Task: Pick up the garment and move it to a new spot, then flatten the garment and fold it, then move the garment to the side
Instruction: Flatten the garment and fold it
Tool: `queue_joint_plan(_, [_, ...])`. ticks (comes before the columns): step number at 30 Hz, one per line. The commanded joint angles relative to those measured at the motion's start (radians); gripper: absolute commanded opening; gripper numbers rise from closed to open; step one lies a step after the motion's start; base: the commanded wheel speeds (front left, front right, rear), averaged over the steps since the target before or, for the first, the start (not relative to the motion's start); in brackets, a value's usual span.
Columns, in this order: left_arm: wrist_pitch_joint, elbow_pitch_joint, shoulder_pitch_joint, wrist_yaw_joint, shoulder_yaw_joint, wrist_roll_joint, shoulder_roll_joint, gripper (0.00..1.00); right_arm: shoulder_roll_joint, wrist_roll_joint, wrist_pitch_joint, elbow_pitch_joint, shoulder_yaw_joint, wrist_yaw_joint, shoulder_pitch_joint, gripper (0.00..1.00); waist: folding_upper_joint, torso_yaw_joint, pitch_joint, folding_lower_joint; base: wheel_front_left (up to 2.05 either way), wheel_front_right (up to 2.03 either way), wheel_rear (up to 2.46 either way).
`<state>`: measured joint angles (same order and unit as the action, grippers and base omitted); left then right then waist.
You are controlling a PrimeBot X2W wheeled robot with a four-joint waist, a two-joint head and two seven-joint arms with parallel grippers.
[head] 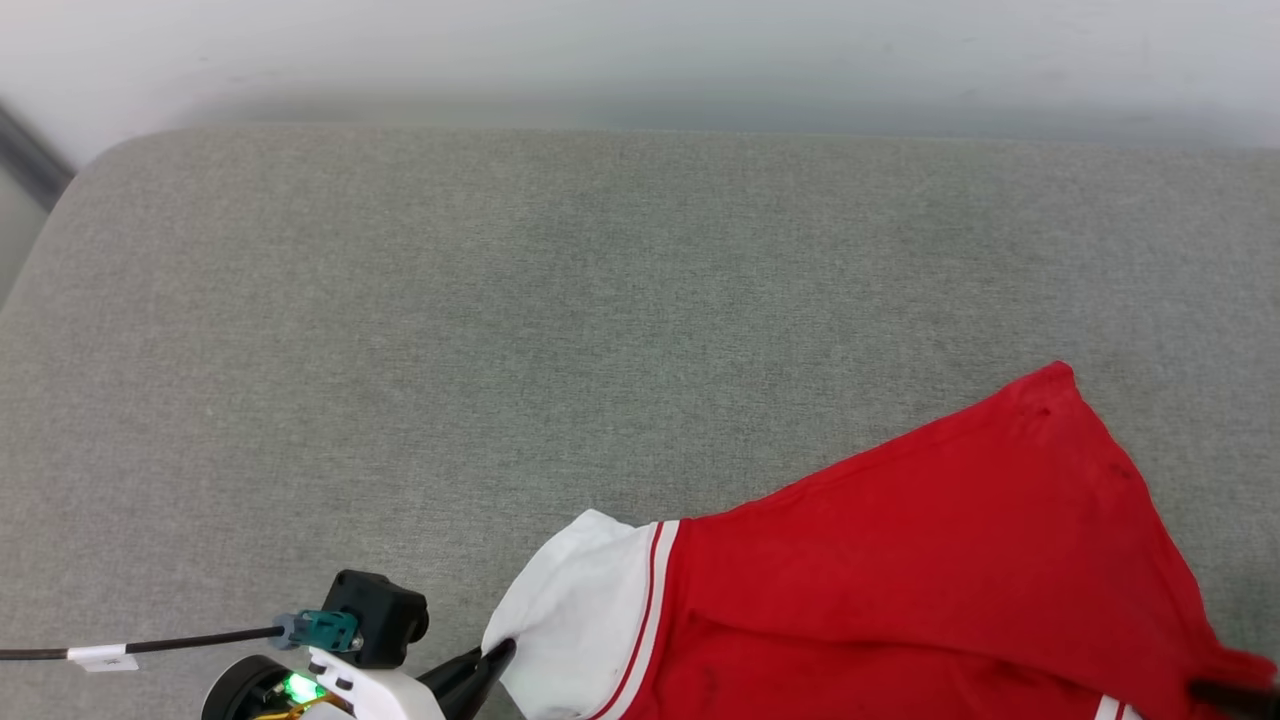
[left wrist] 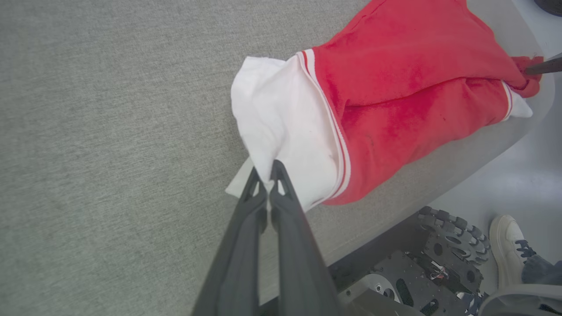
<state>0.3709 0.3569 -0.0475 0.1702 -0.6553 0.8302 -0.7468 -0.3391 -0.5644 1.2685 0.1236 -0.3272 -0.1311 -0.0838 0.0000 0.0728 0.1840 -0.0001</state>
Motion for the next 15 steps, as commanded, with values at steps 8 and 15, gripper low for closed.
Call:
queue_joint_plan(8, [0.007,0.029,-0.033,-0.008,-0.007,-0.021,-0.001,0.0,-0.049,-0.025,0.103,0.109,0.05,0.001,0.254,1.0,0.0,0.054,0.041,0.0001,0.0,0.0,0.0])
queue_joint_plan(15, [0.006,0.044,-0.065,-0.018,-0.013,-0.029,0.017,0.0,-0.039,0.051,0.091,-0.018,0.102,0.001,0.446,1.0,0.0,0.119,0.108,0.0001,0.0,0.0,0.0])
